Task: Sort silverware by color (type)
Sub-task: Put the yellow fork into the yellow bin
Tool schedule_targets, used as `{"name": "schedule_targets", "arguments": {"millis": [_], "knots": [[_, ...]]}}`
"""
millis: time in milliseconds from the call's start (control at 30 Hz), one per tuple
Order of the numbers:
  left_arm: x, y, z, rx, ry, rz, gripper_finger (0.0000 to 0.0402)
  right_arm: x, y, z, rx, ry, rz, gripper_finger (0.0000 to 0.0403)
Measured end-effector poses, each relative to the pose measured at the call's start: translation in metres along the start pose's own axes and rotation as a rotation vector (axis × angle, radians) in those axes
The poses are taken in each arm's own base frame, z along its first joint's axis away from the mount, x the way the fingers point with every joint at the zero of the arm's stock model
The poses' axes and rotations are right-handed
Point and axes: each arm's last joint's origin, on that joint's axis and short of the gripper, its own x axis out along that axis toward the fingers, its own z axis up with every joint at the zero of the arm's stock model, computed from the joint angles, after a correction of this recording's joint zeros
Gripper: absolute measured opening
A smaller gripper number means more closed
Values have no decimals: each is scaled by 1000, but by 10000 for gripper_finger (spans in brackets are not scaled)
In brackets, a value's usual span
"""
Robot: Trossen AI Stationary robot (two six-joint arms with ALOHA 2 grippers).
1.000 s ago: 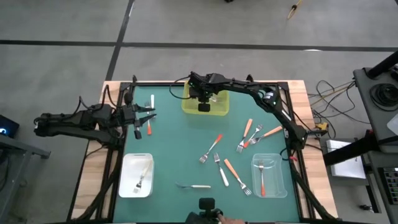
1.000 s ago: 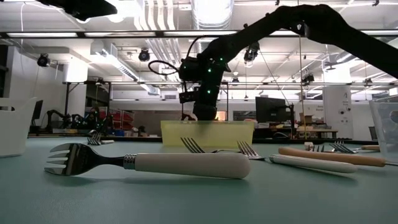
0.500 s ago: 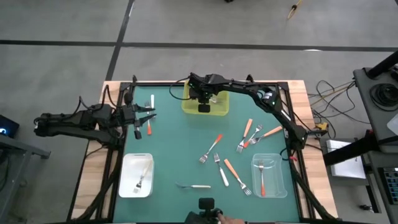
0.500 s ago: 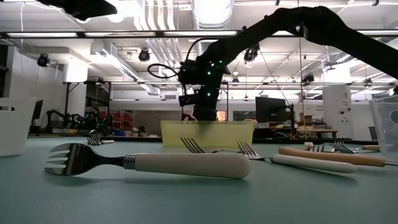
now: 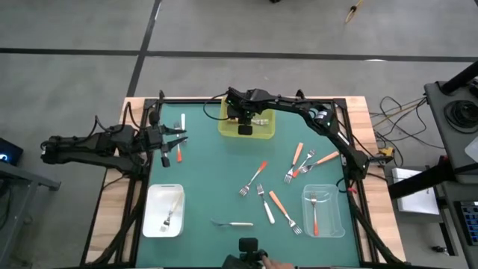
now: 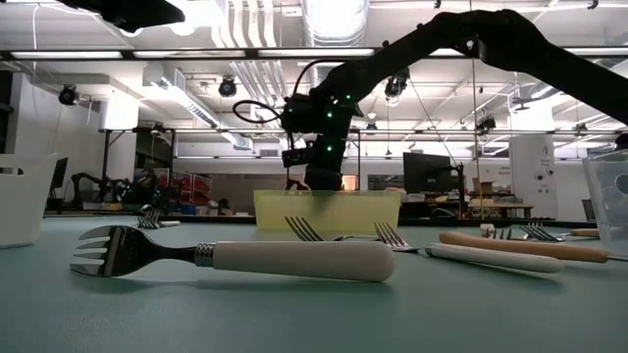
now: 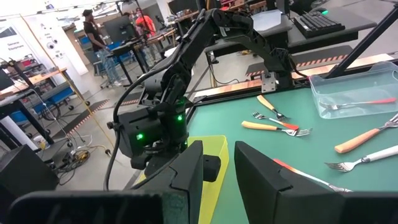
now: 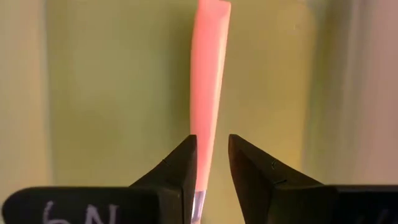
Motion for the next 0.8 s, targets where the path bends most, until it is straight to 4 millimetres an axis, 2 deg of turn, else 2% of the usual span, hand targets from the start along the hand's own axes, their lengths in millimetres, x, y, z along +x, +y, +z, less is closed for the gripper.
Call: {"name": "schedule_targets", "arguments": {"millis": [133,333,433,533,667,800], "knots": [[0,0,0,0,0,0,75,-6,-1,1,33,-6,-10,74],[0,0,0,0,0,0,75,-30,-7,6,168,-42,-25,67],[0,0,0,0,0,0,75,-37,-10,7,315,-43,-18,67],[0,0,0,0,0,0,75,-38,-9,5,532,-18,-1,60],[0,0,0,0,0,0,75,-37,-5,-1,788,54,49,33],[0,0,0,3,0,0,75,-33,-3,-3,902,64,57,11]]}}
